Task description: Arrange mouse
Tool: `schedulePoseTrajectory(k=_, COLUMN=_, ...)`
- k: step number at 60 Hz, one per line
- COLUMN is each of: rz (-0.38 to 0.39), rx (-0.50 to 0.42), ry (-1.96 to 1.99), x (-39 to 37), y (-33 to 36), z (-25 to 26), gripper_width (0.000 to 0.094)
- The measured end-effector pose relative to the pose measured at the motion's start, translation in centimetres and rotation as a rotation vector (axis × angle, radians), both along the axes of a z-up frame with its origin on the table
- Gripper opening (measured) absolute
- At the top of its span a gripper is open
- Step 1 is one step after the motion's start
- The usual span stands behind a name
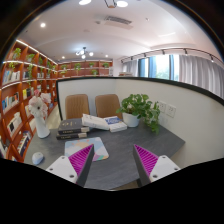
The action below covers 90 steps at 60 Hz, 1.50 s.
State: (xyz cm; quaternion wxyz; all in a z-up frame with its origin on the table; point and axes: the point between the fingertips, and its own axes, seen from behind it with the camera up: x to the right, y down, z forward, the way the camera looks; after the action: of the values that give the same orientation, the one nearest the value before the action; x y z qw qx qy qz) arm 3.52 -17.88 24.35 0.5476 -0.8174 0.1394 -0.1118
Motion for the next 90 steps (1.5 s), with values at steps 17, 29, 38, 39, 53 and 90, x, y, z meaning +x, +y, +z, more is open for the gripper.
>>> schedulePoseTrajectory(k=17, rz=0.091, rx=-0.1, ry=0.067, x=-10.5, y=-0.4, z=-11.0, gripper_width=0.0769)
schedulePoseTrajectory(k=29, rz=0.249, rx=-0.218, ry=0.131, x=-23.1, y=0.2, z=-18.2, gripper_width=0.0769)
schedulePoseTrajectory(k=38, rz=0.373, rx=-0.284, ry=0.154, x=-32.3, y=2.5, z=-21.8, gripper_width=0.077)
schedulePoseTrajectory(k=39, rz=0.385, rx=-0.288, ry=0.156, x=-33.2, y=2.9, z=-22.0, gripper_width=0.077)
schedulePoseTrajectory(k=53, rz=0.467, rx=-0.323, ry=0.164, x=-41.7, y=10.5, z=-24.9, gripper_width=0.0781)
schedulePoseTrajectory(k=90, rz=0.493, rx=-0.393, ry=0.093, x=-45.7, y=23.3, z=-26.1, gripper_width=0.0607)
